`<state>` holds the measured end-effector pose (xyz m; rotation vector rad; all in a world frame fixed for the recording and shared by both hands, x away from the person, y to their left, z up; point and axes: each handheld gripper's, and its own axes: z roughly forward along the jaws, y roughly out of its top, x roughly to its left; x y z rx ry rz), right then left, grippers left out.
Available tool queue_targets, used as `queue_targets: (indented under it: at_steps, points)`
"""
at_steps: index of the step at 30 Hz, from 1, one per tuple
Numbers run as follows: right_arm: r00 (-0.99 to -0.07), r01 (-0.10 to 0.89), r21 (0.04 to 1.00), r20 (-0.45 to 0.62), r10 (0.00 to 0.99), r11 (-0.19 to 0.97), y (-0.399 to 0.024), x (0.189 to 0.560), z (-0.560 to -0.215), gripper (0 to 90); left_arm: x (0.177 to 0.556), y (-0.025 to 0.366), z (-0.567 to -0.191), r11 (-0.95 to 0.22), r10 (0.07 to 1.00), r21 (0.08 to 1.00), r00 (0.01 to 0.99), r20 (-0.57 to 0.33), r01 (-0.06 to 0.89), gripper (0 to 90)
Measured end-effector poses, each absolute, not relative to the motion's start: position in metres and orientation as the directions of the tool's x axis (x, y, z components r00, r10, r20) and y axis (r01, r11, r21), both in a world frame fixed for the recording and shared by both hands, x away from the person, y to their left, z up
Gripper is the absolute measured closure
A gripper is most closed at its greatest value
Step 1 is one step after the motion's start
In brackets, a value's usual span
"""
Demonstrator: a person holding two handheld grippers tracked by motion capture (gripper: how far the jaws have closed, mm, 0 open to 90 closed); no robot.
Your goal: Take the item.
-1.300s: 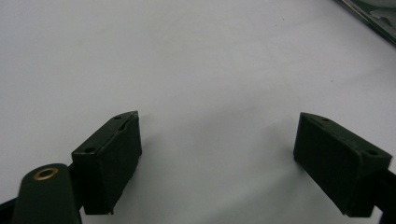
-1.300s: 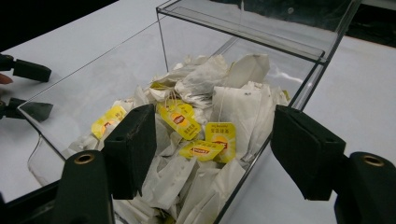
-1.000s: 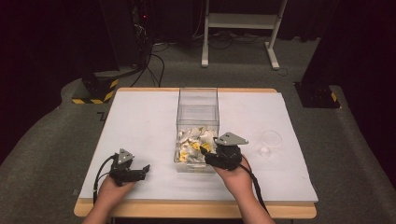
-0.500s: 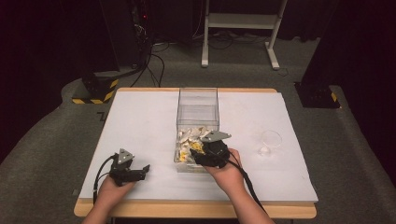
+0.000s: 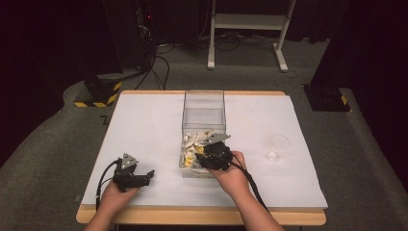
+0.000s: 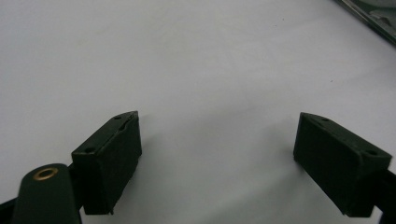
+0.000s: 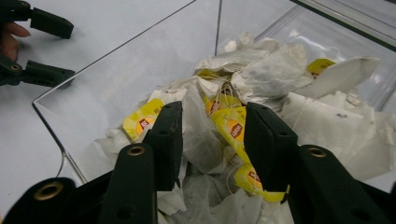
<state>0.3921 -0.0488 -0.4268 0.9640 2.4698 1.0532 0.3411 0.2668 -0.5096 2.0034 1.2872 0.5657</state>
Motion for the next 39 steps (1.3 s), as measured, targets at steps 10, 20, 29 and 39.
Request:
queue_targets:
  at_steps: [10,20,29,39]
  points:
    - [-0.763,0.509,0.678,0.070,0.643,0.530,-0.046,0.401,-0.426,65.1,0.341,0.267,-0.510,-0.279,0.909,0.739,0.416,-0.002,0.613,15.6]
    - [-0.774,0.529,0.644,0.100,0.625,0.553,-0.049,0.405,-0.428,68.6,0.341,0.267,-0.510,-0.279,0.909,0.739,0.416,-0.002,0.614,15.6]
    - [-0.791,0.530,0.613,0.110,0.602,0.585,-0.046,0.405,-0.428,81.2,0.341,0.267,-0.510,-0.280,0.909,0.739,0.416,-0.002,0.613,15.6]
    - [-0.798,0.496,0.646,0.077,0.598,0.579,-0.047,0.398,-0.426,90.0,0.341,0.267,-0.510,-0.279,0.909,0.739,0.416,-0.002,0.613,15.6]
